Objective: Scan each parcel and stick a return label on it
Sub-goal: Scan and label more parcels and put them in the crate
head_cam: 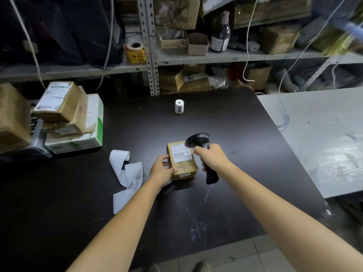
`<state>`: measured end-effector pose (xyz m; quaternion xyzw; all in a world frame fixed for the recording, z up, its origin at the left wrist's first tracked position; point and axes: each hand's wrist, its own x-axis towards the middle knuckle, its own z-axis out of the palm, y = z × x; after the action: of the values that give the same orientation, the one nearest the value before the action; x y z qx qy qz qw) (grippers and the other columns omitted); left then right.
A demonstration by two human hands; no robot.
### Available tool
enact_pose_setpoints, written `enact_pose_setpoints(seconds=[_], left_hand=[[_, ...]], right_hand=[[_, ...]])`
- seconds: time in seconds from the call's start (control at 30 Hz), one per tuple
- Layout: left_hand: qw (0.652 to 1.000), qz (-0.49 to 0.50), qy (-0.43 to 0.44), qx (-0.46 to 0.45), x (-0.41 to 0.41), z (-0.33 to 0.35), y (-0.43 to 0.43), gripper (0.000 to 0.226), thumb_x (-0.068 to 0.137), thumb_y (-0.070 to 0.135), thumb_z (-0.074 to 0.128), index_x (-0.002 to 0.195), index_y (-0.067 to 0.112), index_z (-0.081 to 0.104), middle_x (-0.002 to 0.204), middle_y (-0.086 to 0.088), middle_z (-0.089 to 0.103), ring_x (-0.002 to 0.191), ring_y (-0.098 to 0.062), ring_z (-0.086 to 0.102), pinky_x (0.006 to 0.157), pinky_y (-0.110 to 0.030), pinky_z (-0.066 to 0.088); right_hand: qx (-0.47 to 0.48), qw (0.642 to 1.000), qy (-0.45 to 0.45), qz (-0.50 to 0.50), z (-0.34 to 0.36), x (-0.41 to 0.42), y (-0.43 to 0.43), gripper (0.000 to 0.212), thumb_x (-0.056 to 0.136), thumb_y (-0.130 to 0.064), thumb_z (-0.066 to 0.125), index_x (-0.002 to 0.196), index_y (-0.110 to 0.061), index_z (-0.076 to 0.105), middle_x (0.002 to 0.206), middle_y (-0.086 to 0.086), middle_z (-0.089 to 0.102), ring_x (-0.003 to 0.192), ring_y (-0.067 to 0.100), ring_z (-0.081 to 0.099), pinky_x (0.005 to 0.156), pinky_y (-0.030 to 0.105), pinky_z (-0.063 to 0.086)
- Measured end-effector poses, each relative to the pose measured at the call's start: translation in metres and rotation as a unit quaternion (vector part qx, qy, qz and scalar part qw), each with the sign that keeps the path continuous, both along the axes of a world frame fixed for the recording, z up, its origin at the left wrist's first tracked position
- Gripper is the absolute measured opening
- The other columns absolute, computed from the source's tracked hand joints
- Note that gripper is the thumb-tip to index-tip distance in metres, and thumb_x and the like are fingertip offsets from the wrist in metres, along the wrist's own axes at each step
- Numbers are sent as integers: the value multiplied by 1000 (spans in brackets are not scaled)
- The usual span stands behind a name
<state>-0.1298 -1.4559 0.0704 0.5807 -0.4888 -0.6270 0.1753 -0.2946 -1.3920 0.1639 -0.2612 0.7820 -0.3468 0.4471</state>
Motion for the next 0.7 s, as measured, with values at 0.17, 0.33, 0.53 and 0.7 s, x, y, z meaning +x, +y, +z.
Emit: enact_pose_setpoints(seconds=[0.17, 0.33, 0.53, 0.7], left_hand=[[1000, 1, 8, -1, 2, -1, 2, 64, 82, -5, 69, 135, 24, 47, 127, -3, 60, 113, -23, 62, 94, -43, 55], [1000, -10, 16, -12, 7, -1, 4, 66, 81, -3, 72, 137, 23, 48, 131, -1, 56, 117, -22, 58, 93, -43, 55], [999, -26, -7, -36, 8, 0, 4, 65, 82, 2, 74, 137, 23, 48, 134, -1, 56, 115, -17, 56, 94, -37, 55], [997, -40, -24, -53, 7, 1, 4, 65, 83, 5, 74, 138, 22, 46, 136, 0, 56, 107, -10, 52, 85, -27, 53]], right_hand=[[9, 1000, 4, 29, 6, 17, 1, 23, 71, -32, 60, 78, -12, 52, 53, -3, 48, 55, 19, 46, 59, 36, 43], [-1, 998, 31, 46, 14, 24, 4, 21, 76, -28, 59, 69, -14, 44, 59, 1, 42, 59, 22, 42, 60, 37, 42], [0, 998, 37, 40, 21, 27, 6, 21, 77, -30, 60, 76, -12, 49, 65, 5, 45, 62, 23, 44, 61, 37, 42], [-6, 999, 29, 31, 22, 22, 9, 26, 76, -32, 63, 86, -9, 56, 72, 6, 52, 66, 23, 50, 65, 42, 51]])
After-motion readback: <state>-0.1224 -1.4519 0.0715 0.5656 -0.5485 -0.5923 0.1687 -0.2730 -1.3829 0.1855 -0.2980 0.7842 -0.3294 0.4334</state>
